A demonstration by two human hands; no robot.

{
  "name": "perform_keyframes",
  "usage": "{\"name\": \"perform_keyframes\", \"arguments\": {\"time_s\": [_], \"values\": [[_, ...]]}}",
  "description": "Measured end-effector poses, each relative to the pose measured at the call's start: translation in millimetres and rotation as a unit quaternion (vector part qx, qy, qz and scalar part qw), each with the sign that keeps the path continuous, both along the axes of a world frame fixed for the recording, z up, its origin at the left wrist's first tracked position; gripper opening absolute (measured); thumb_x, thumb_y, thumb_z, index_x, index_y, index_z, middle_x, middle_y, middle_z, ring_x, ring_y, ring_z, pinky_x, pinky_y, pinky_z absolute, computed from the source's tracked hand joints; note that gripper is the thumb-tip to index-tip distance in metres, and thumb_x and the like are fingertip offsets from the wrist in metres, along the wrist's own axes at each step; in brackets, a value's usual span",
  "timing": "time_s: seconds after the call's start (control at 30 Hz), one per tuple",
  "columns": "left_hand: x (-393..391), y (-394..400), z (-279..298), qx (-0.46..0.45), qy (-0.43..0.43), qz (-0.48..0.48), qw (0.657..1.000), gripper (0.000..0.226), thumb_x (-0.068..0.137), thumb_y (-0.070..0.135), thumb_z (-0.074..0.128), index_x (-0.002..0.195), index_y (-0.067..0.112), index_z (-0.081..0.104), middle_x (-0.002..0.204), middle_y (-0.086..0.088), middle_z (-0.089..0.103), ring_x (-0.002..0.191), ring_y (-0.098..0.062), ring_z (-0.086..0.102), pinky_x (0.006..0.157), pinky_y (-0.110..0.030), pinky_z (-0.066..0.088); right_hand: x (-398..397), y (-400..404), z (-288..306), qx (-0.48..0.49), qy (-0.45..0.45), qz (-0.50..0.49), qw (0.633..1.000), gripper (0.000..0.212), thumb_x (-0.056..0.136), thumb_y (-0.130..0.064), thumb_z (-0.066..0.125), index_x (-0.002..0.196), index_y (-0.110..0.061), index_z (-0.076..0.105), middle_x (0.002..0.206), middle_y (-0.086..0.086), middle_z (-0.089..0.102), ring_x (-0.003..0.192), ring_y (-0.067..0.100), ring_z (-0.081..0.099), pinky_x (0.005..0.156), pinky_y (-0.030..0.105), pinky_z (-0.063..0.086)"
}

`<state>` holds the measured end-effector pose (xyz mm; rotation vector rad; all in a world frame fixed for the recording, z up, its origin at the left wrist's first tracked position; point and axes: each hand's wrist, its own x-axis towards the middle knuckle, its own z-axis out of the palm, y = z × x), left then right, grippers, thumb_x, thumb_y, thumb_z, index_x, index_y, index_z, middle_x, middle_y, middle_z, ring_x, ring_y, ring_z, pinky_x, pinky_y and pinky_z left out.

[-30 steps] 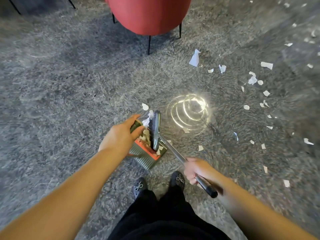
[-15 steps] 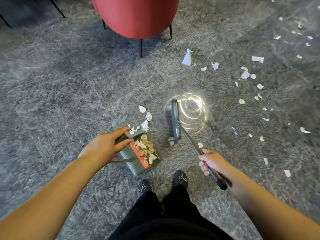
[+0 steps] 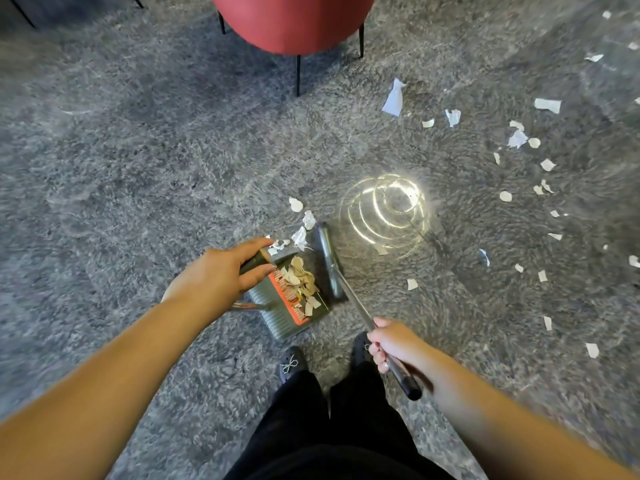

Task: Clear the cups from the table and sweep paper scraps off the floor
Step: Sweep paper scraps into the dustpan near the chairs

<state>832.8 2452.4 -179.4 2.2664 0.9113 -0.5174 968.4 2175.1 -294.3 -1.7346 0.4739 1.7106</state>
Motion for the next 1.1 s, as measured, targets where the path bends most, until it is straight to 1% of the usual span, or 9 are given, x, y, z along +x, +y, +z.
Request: {"name": "perform_keyframes", "arguments": {"time_s": [0.17,0.3,0.37,0.43,0.63,0.73,0.83,0.9,1.1], "values": [[-0.8,0.1,0.5,0.013,0.007,-0.009,1.000,0.065,0.071,0.079,0.029,0.135,0.066,0.031,0.106,0.004,0.067,0.083,-0.018,0.064,0.064,-0.034,0.056,-4.4,-0.3,21.2,0.037,0.029,0.027,0.999,0.044,0.096,-0.002,0.032,0.122,-0.037,0.040,0.051,-0.001,0.036,0.037,0.011,0.031,0.040,0.017,0.027],[0.3,-0.8,1.0,0.026,0.018,-0.018,0.999,0.065,0.070,0.080,0.025,0.134,0.068,0.028,0.103,0.004,0.066,0.076,-0.015,0.060,0.052,-0.028,0.048,-0.6,-8.4,38.2,0.069,0.041,0.006,0.997,0.040,0.098,-0.003,0.031,0.127,-0.027,0.044,0.057,0.000,0.037,0.037,0.009,0.030,0.039,0.017,0.025],[0.8,-0.7,0.5,0.023,0.013,-0.011,1.000,0.059,0.074,0.079,0.029,0.132,0.070,0.027,0.103,0.004,0.066,0.078,-0.016,0.062,0.058,-0.034,0.055,4.1,-11.5,43.7,0.074,0.044,-0.014,0.996,0.041,0.099,-0.003,0.028,0.138,-0.014,0.032,0.058,0.000,0.034,0.035,0.009,0.029,0.037,0.016,0.024],[1.3,0.3,-0.4,0.021,0.012,-0.006,1.000,0.055,0.077,0.078,0.033,0.131,0.071,0.027,0.103,0.004,0.066,0.081,-0.018,0.064,0.066,-0.038,0.058,7.6,-13.9,46.9,0.074,0.031,-0.019,0.997,0.043,0.099,-0.003,0.027,0.142,-0.011,0.026,0.060,0.001,0.032,0.034,0.008,0.029,0.037,0.017,0.024],[3.2,0.9,-2.3,0.032,0.007,-0.009,0.999,0.051,0.081,0.076,0.036,0.131,0.070,0.028,0.103,0.005,0.065,0.080,-0.017,0.063,0.063,-0.035,0.057,11.7,-11.5,33.4,0.055,-0.013,-0.031,0.998,0.040,0.097,-0.002,0.029,0.136,-0.011,0.033,0.059,0.000,0.033,0.038,0.010,0.029,0.039,0.017,0.023],[3.3,1.3,-3.5,0.027,0.004,-0.006,1.000,0.053,0.078,0.077,0.034,0.130,0.071,0.027,0.100,0.005,0.064,0.080,-0.017,0.063,0.066,-0.039,0.058,14.2,-1.6,18.3,0.026,-0.024,-0.040,0.999,0.041,0.094,0.001,0.029,0.133,-0.012,0.028,0.054,0.000,0.033,0.038,0.010,0.029,0.041,0.017,0.023],[2.8,1.0,-3.5,0.031,-0.001,-0.007,0.999,0.055,0.076,0.078,0.033,0.130,0.069,0.029,0.097,0.006,0.063,0.078,-0.016,0.061,0.064,-0.036,0.057,14.5,9.2,9.2,0.025,0.002,-0.061,0.998,0.030,0.093,0.001,0.026,0.108,-0.015,0.046,0.050,-0.002,0.035,0.035,0.009,0.031,0.038,0.015,0.025],[2.6,0.0,-3.5,0.035,-0.001,-0.008,0.999,0.053,0.078,0.077,0.034,0.130,0.069,0.029,0.097,0.006,0.064,0.078,-0.016,0.062,0.064,-0.036,0.057,12.4,13.0,7.7,0.023,0.016,-0.069,0.997,0.026,0.094,0.000,0.025,0.094,-0.021,0.041,0.049,-0.003,0.034,0.034,0.009,0.031,0.037,0.015,0.025],[0.2,-0.8,-1.8,0.034,0.002,-0.003,0.999,0.059,0.073,0.080,0.031,0.130,0.070,0.029,0.103,0.005,0.065,0.082,-0.019,0.064,0.067,-0.040,0.058,6.8,8.0,22.3,0.053,0.039,-0.042,0.997,0.025,0.097,-0.001,0.027,0.101,-0.021,0.043,0.051,-0.004,0.035,0.035,0.007,0.030,0.036,0.015,0.023]]}}
